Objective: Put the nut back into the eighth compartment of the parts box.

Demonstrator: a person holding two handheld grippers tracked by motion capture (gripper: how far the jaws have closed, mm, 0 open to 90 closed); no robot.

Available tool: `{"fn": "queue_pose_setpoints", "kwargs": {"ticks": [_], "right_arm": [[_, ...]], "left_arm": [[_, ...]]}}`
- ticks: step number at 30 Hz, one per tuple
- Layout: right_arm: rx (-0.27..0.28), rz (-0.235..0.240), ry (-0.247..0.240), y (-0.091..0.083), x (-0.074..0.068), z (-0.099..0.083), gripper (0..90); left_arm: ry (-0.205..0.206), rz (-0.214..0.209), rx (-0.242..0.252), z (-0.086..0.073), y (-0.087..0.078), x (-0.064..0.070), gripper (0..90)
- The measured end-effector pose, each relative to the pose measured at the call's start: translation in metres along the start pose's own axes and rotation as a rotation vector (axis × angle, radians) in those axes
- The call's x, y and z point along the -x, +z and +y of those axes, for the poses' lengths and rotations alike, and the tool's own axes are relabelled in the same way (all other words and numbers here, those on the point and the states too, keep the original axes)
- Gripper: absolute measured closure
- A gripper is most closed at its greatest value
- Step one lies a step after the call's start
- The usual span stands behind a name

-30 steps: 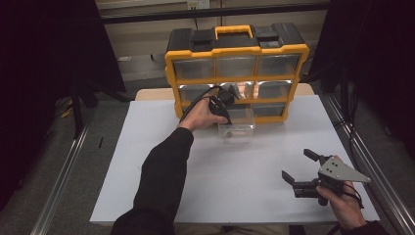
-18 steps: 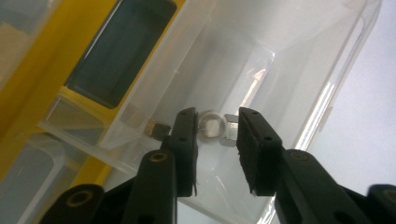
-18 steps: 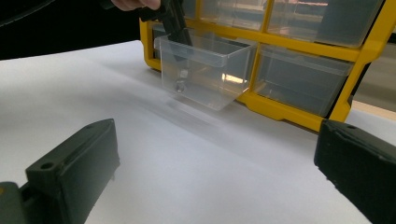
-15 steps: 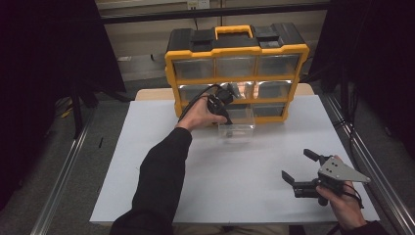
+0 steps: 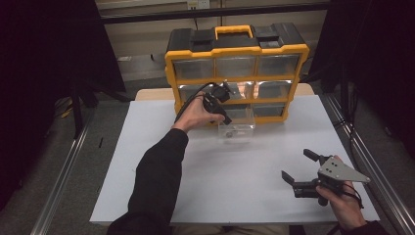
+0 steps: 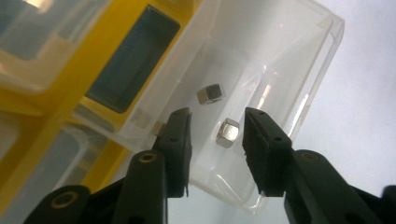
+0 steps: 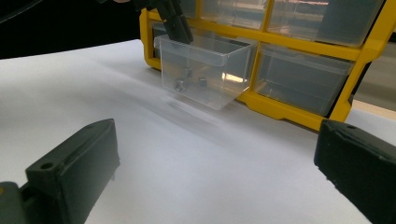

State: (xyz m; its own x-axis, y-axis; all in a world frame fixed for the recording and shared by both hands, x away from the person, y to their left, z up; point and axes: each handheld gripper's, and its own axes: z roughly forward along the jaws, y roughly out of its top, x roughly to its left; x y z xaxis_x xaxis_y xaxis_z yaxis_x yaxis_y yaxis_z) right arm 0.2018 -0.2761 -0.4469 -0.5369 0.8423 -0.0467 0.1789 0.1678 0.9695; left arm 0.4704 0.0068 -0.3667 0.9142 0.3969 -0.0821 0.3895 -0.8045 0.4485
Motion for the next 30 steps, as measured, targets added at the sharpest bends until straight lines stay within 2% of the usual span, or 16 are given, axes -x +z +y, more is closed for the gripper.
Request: {"fn": "queue_pose_setpoints", "kwargs": {"ticks": [1, 3, 5, 11, 14, 19, 20, 21, 23, 24, 25, 26, 27, 28, 29, 30], "right_arm": [[-0.001, 0.001, -0.003, 0.000, 0.000, 0.000, 0.0], [-0.001, 0.000, -0.002, 0.000, 0.000, 0.000, 0.0], [-0.003, -0.002, -0.003, 0.000, 0.000, 0.000, 0.0], [-0.002, -0.001, -0.001, 0.000, 0.000, 0.000, 0.0], [-0.003, -0.003, -0.002, 0.000, 0.000, 0.000, 0.0], [-0.006, 0.002, -0.007, 0.001, 0.000, 0.000, 0.0], [-0.006, 0.006, -0.007, 0.001, 0.000, 0.000, 0.0], [-0.005, 0.005, -0.008, 0.001, 0.000, 0.000, 0.0], [-0.005, 0.006, -0.008, 0.001, 0.000, 0.000, 0.0], [-0.004, 0.004, -0.008, 0.001, 0.000, 0.000, 0.0], [-0.004, 0.003, -0.009, 0.001, 0.000, 0.000, 0.0], [-0.005, 0.003, -0.009, 0.001, 0.000, 0.000, 0.0], [-0.004, 0.003, -0.009, 0.001, 0.000, 0.000, 0.0], [-0.005, 0.003, -0.009, 0.001, 0.000, 0.000, 0.0], [-0.005, 0.002, -0.009, 0.001, 0.000, 0.000, 0.0], [-0.004, 0.002, -0.010, 0.001, 0.000, 0.000, 0.0]], "left_arm": [[0.009, 0.002, 0.005, -0.001, -0.002, 0.000, 61.3], [0.000, -0.001, 0.023, -0.003, -0.006, 0.001, 59.0], [0.010, 0.027, 0.049, -0.006, -0.010, 0.001, 54.6], [0.001, 0.034, 0.096, -0.018, -0.017, 0.002, 43.0], [0.001, 0.053, 0.157, -0.026, -0.019, 0.004, 33.6], [-0.026, 0.078, 0.256, -0.040, -0.021, 0.010, 21.1], [-0.019, 0.081, 0.256, -0.043, -0.022, 0.010, 17.7], [-0.031, 0.078, 0.267, -0.045, -0.022, 0.011, 15.4], [-0.017, 0.076, 0.267, -0.049, -0.025, 0.012, 14.1], [-0.022, 0.087, 0.292, -0.051, -0.025, 0.013, 12.4], [-0.002, 0.100, 0.288, -0.053, -0.027, 0.013, 10.8], [-0.007, 0.102, 0.298, -0.056, -0.027, 0.014, 9.5], [-0.042, 0.095, 0.328, -0.058, -0.025, 0.016, 8.2], [-0.019, 0.088, 0.308, -0.060, -0.027, 0.015, 6.9], [-0.035, 0.092, 0.336, -0.063, -0.025, 0.017, 6.0], [-0.031, 0.083, 0.341, -0.065, -0.025, 0.017, 5.6]]}}
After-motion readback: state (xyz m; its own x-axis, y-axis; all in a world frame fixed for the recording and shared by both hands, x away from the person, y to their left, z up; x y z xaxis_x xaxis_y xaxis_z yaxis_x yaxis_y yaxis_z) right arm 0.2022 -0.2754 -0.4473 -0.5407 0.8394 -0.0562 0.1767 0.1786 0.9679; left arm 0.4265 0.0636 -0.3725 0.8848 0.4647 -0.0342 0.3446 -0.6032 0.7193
